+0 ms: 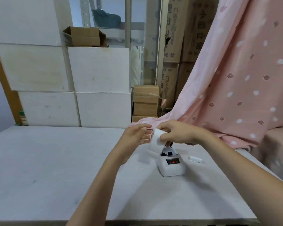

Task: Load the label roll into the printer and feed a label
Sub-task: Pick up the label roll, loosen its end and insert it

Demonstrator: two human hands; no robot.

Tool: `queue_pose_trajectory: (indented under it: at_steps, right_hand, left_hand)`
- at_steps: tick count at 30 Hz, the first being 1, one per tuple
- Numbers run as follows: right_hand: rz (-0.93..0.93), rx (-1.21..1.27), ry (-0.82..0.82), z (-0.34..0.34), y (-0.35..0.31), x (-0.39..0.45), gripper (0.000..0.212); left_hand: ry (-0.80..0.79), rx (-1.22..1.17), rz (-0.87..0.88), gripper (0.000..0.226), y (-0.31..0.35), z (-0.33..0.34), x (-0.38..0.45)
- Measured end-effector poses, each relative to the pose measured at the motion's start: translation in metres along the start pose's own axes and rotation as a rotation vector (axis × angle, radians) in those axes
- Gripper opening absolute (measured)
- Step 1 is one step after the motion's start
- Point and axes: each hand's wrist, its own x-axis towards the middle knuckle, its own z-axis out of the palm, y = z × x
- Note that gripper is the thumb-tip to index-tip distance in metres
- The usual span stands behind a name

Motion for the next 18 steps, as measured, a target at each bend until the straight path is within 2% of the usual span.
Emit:
queue_pose_trajectory:
  at_steps: [3, 6, 11, 18]
  right_hand:
    - [-0.038, 0.103, -0.040, -0.008, 0.003, -0.010, 0.031]
    - [-0.109, 0.187, -0.068, -0.010, 0.010, -0.011, 0.046]
    - [-0.155, 0.234, -0.089, -0.012, 0.011, -0.018, 0.040]
    - [-0.181, 0.143, 0.181, 0.003, 0.025, -0.020, 0.045]
  left_hand:
    - [-0.259, -0.042, -0.178, 0.036, -0.001, -0.001, 0.003]
    - [-0.385, -0.180, -0.260, 0.046, -0.006, -0.001, 0.006]
    - [-0.370, -0.224, -0.266, 0.046, -0.004, 0.004, 0.007]
    - [-0.178, -0.426, -0.354, 0.051, -0.010, 0.017, 0.004]
